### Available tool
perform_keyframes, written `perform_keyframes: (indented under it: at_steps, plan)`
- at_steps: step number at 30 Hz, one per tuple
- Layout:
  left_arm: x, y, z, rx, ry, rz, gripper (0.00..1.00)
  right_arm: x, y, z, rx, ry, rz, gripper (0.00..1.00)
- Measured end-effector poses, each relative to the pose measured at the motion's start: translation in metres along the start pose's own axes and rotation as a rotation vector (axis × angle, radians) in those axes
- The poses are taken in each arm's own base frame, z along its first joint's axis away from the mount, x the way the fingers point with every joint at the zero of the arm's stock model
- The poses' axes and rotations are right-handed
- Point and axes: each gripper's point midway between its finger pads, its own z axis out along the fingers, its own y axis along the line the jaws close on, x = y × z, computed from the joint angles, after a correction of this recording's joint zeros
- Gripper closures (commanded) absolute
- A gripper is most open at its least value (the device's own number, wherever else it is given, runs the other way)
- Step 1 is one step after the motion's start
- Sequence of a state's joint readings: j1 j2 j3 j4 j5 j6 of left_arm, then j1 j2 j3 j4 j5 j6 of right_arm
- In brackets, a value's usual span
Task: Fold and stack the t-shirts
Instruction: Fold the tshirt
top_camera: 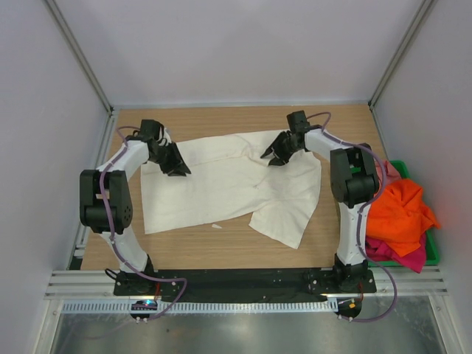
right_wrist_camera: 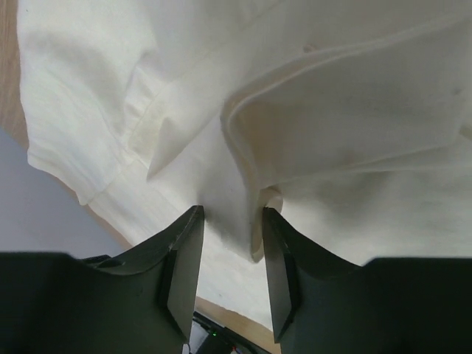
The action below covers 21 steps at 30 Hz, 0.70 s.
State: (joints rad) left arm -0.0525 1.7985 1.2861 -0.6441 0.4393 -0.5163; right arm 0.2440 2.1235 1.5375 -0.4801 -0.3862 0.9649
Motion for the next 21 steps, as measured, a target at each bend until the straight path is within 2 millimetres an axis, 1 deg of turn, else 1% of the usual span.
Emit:
perform_keyframes:
  at_steps: [3, 5, 7, 8, 9, 10, 11, 13, 14, 16, 17, 18, 20, 21]
  plan:
    - [0.003, 0.002, 0.002, -0.003, 0.008, -0.004, 0.75, 0.005, 0.002, 0.005, -0.001, 0.009, -0.054, 0.67]
    - [0.006, 0.004, 0.003, -0.004, 0.015, -0.008, 0.75, 0.01, 0.008, 0.007, -0.015, 0.023, -0.068, 0.7]
    - [0.008, 0.005, 0.003, -0.006, 0.02, -0.01, 0.75, 0.015, 0.02, 0.008, -0.051, 0.033, -0.06, 0.72]
    - [0.009, 0.005, 0.004, -0.005, 0.023, -0.011, 0.75, 0.017, 0.027, 0.008, -0.076, 0.037, -0.038, 0.74]
    - [0.009, 0.005, 0.004, -0.004, 0.024, -0.012, 0.75, 0.017, 0.039, 0.008, -0.114, 0.039, 0.004, 0.78]
    - [0.01, 0.006, 0.004, -0.004, 0.026, -0.013, 0.75, 0.015, 0.047, 0.009, -0.149, 0.036, 0.035, 0.78]
    - [0.01, 0.006, 0.004, -0.004, 0.027, -0.014, 0.75, 0.015, 0.056, 0.009, -0.193, 0.036, 0.076, 0.75]
    - [0.011, 0.005, 0.004, -0.002, 0.028, -0.016, 0.75, 0.013, 0.07, 0.011, -0.27, 0.047, 0.204, 0.62]
    - [0.011, 0.005, 0.005, -0.002, 0.028, -0.015, 0.74, 0.011, 0.075, 0.012, -0.311, 0.05, 0.273, 0.54]
    - [0.013, 0.004, 0.006, 0.001, 0.033, -0.011, 0.73, 0.007, 0.08, 0.012, -0.383, 0.066, 0.408, 0.49]
    - [0.015, 0.002, 0.007, 0.005, 0.036, -0.007, 0.72, 0.007, 0.08, 0.012, -0.405, 0.077, 0.448, 0.46]
    - [0.017, 0.0, 0.009, 0.01, 0.041, 0.0, 0.71, 0.006, 0.08, 0.011, -0.42, 0.087, 0.471, 0.45]
    - [0.022, -0.006, 0.013, 0.019, 0.047, 0.019, 0.67, 0.003, 0.078, 0.008, -0.434, 0.097, 0.47, 0.36]
    - [0.026, -0.013, 0.016, 0.027, 0.051, 0.037, 0.67, 0.001, 0.078, 0.005, -0.427, 0.096, 0.442, 0.32]
